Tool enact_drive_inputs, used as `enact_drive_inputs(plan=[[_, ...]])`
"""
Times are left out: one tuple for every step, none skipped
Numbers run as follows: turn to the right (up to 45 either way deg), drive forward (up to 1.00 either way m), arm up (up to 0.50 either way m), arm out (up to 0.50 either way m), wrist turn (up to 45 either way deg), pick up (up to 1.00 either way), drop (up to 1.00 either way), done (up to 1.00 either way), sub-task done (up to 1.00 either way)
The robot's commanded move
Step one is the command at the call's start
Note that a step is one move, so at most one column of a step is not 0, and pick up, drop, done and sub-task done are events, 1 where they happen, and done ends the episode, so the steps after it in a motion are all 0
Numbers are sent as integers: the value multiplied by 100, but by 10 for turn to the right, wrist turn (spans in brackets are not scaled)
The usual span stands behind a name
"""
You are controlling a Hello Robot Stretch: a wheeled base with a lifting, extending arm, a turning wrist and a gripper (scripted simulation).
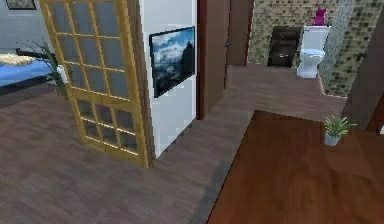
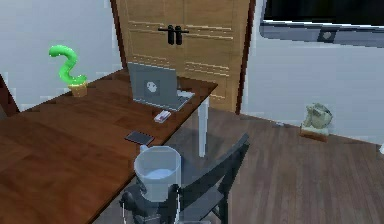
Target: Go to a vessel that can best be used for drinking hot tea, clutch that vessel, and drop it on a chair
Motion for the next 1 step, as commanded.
enact_drive_inputs(plan=[[0,0,0,50,0,0,0,0,0]])
